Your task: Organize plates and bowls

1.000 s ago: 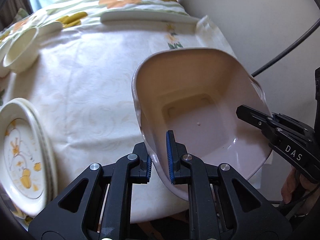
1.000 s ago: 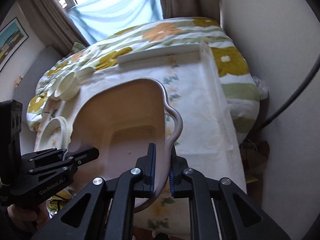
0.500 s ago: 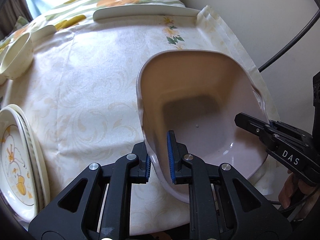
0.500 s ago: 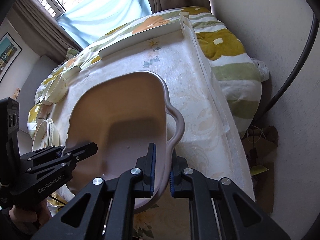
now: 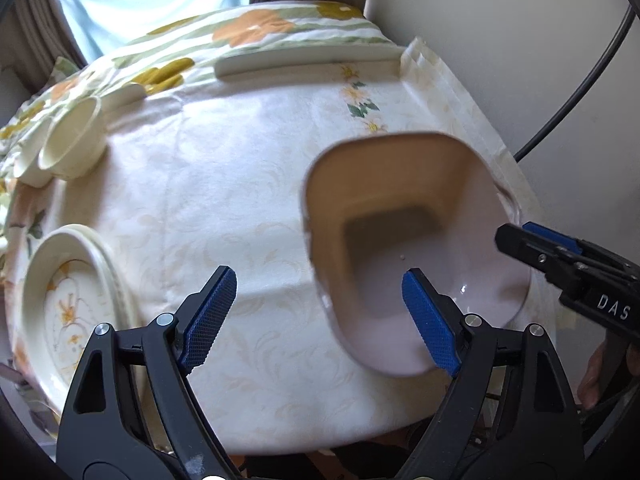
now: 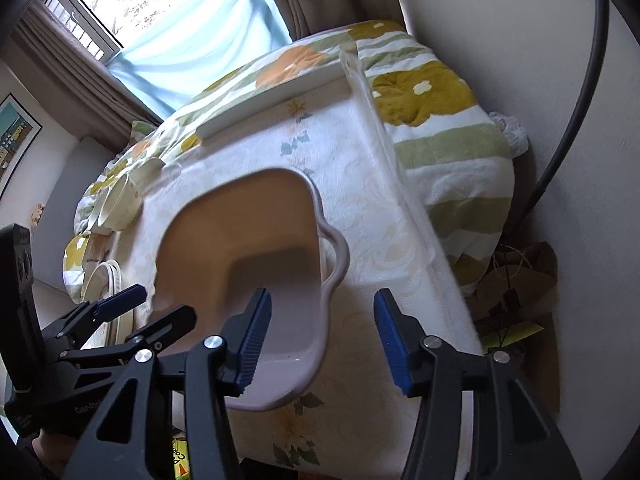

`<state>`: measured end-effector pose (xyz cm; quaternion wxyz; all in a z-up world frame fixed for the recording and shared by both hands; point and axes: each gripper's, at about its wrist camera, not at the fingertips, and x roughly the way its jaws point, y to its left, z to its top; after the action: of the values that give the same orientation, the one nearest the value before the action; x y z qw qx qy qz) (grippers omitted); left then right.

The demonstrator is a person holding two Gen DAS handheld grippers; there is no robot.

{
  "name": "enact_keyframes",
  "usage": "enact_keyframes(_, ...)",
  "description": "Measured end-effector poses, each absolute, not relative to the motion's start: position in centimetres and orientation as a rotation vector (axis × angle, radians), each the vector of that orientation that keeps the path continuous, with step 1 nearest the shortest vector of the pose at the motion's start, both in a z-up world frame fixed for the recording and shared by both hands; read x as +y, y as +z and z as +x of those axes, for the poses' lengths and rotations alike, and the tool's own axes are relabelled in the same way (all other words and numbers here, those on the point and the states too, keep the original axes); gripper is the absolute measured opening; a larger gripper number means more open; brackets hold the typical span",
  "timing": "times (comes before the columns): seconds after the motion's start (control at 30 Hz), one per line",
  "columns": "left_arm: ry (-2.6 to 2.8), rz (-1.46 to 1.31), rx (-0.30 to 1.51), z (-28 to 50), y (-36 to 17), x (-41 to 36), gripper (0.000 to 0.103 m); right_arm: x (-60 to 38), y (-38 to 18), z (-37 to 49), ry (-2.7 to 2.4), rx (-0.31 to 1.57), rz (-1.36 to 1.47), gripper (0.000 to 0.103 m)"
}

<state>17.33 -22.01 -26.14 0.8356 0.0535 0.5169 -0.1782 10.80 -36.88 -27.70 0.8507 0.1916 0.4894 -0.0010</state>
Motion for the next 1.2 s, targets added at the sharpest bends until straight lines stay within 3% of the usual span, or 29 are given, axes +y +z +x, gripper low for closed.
enact_keyframes(0.3,-0.284,0.051,0.946,15.0,-17.5,-14.4,0.084,-32.3,-19.0,10.4,0.088,0.872,0.266,0.049)
enact_keyframes(0.4,-0.243,0.020,0.901,15.5,-15.1,-11.7,0.092,-29.4,-16.5,11.6,0.167,0.820,0.232,0.051)
enact_keyframes(0.43,-0.228,0.008,0.886,15.8,-14.5,-10.8,0.098,-28.4,-15.9,12.1,0.187,0.813,0.225,0.060)
enact_keyframes(0.47,-0.212,-0.003,0.871,16.1,-13.9,-10.0,0.101,-27.5,-15.6,12.6,0.210,0.807,0.223,0.077)
enact_keyframes(0.53,-0.188,-0.024,0.849,17.1,-13.3,-8.1,0.103,-25.6,-15.1,13.8,0.252,0.780,0.218,0.096)
enact_keyframes(0.87,-0.106,-0.092,0.898,24.4,-14.5,1.4,0.103,-16.9,-16.2,21.6,0.271,0.869,0.151,0.097)
enact_keyframes(1.2,-0.109,-0.222,1.037,34.6,-20.1,10.3,0.102,-9.4,-20.7,31.9,0.239,1.028,0.190,0.097)
